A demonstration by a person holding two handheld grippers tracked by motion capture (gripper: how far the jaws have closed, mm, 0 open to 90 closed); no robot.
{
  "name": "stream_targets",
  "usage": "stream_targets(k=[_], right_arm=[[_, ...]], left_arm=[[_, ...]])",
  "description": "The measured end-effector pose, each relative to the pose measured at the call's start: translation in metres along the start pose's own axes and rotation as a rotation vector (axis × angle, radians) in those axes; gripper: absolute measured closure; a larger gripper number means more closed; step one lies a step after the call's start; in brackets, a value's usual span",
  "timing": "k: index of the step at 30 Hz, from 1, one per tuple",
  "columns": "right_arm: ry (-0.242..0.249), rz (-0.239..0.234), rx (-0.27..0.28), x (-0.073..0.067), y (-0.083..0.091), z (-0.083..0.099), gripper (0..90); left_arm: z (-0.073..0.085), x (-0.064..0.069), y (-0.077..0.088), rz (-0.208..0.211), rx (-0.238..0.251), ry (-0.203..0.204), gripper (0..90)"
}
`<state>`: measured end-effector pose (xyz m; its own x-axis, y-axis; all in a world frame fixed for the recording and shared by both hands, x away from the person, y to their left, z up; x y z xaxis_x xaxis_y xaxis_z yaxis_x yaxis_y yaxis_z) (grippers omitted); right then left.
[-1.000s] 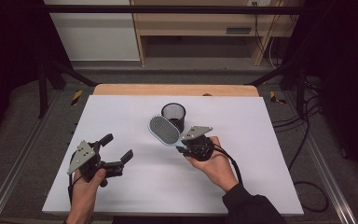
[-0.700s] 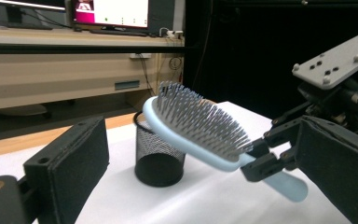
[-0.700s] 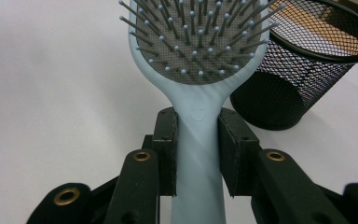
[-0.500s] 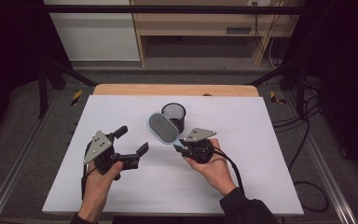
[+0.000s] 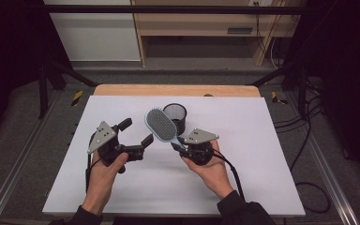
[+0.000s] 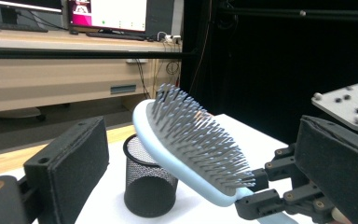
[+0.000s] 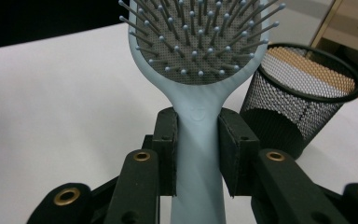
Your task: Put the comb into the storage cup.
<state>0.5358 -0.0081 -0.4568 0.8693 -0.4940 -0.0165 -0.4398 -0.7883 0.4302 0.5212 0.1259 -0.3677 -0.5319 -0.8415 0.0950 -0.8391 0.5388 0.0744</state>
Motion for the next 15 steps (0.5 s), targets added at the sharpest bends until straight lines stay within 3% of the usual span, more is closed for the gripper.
stream_targets(k=[8, 15], right_arm=[[0.016, 0.007, 0.077, -0.005, 0.005, -0.016, 70.3], [0.034, -0.005, 0.114, -0.008, 0.006, -0.025, 70.3]], left_arm=[[-0.005, 0.002, -0.002, 0.008, 0.002, 0.016, 2.8], [-0.013, 0.006, -0.004, 0.02, 0.01, 0.021, 2.8]])
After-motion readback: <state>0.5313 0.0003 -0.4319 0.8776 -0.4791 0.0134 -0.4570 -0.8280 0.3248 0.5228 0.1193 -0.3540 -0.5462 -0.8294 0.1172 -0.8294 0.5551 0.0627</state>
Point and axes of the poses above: each handheld gripper's, and its own axes: y roughly backward along the jaws, z roughly out of its underside, x roughly to its right, the point moved 10 cm from there along -y, roughly forward along the jaws, and after that the axes turned 10 degrees about -z, right-handed, at the moved point
